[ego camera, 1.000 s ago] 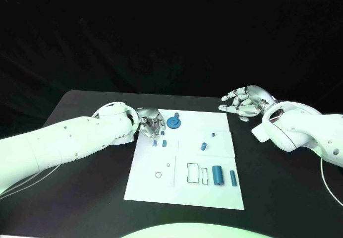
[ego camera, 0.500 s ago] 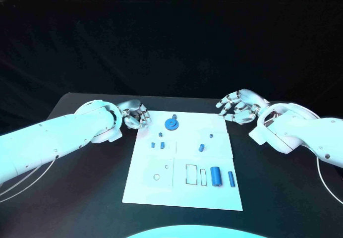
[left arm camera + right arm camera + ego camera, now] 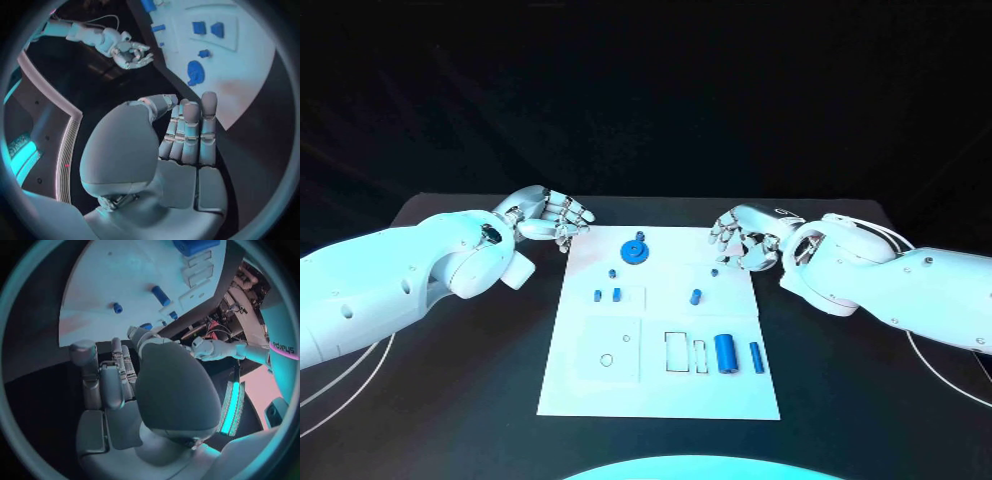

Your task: Assemble the parts on the task board

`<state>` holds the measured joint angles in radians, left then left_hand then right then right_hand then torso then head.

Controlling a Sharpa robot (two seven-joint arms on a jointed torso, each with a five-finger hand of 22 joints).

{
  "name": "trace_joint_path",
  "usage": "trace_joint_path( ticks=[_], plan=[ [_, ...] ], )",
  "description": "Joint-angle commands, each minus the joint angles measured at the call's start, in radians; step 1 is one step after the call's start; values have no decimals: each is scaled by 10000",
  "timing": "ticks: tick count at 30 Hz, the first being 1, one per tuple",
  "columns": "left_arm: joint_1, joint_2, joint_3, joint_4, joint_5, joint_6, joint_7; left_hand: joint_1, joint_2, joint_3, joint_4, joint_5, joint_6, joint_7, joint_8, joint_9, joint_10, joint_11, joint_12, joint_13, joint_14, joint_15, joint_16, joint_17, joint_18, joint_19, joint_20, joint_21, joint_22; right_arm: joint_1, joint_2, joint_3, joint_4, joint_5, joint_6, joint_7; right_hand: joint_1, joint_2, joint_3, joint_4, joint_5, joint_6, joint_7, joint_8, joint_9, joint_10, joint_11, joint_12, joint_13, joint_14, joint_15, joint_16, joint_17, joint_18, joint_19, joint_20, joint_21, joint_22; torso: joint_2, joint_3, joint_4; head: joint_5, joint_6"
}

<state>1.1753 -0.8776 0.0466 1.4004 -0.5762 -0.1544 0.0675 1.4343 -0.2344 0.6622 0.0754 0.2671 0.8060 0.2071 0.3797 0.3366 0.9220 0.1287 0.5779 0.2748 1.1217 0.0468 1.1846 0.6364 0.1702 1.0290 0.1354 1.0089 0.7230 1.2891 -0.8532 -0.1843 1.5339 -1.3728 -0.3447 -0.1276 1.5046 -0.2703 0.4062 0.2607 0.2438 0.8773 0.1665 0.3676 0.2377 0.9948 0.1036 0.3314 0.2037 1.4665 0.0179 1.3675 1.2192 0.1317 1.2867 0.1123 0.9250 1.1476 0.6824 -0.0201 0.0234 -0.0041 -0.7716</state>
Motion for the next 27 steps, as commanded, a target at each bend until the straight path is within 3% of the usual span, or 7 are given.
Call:
trace_joint_path(
  ticks=[1,11,21,27],
  plan=[
    [11,-118,13,276,2679,-244,1434,-26,117,-43,-47,31,-20,-17,125,31,-50,-31,140,41,-70,-21,-49,-16,159,-106,1,-50,-13,-60,104,-2,-32,-1547,667,-670,-45,-113,50,-18,-33,-18,15,-75,-21,-43,13,-65,-58,265,63,62,77,-55,101,-6,147,95,0,-7,21,-143,-8],
    [-2,-360,5,801,3432,-213,1860,-131,110,-124,-46,28,-186,-7,289,43,-251,-14,328,72,-356,-9,-227,-419,156,-180,5,-123,-56,-184,252,-8,-38,-1998,1059,-1114,-168,-163,14,-21,-42,-40,79,-149,-63,10,45,-135,-189,305,80,121,151,-120,273,5,473,324,-12,-32,12,-268,-54],
    [-3,-399,4,874,4202,16,2166,-59,162,-73,-136,87,-359,25,382,34,-426,20,431,69,-477,10,-270,-530,158,-221,18,-143,-67,-278,329,-11,-79,-2053,1348,-1234,-242,-197,-54,-39,-49,-56,110,-193,-89,49,61,-166,-261,328,92,169,216,-138,330,19,571,400,0,-15,6,-296,-55],
    [-1,-416,5,907,4288,91,2320,-87,171,-66,-145,103,-448,52,415,24,-518,49,464,61,-540,35,-281,-566,153,-253,34,-142,-64,-398,408,-11,-174,-1994,1283,-1204,-283,-111,-8,-101,-27,55,87,-214,-116,252,30,-181,-412,464,63,453,574,-303,770,38,1486,1020,4,4,-2,-327,-70]
  ],
)
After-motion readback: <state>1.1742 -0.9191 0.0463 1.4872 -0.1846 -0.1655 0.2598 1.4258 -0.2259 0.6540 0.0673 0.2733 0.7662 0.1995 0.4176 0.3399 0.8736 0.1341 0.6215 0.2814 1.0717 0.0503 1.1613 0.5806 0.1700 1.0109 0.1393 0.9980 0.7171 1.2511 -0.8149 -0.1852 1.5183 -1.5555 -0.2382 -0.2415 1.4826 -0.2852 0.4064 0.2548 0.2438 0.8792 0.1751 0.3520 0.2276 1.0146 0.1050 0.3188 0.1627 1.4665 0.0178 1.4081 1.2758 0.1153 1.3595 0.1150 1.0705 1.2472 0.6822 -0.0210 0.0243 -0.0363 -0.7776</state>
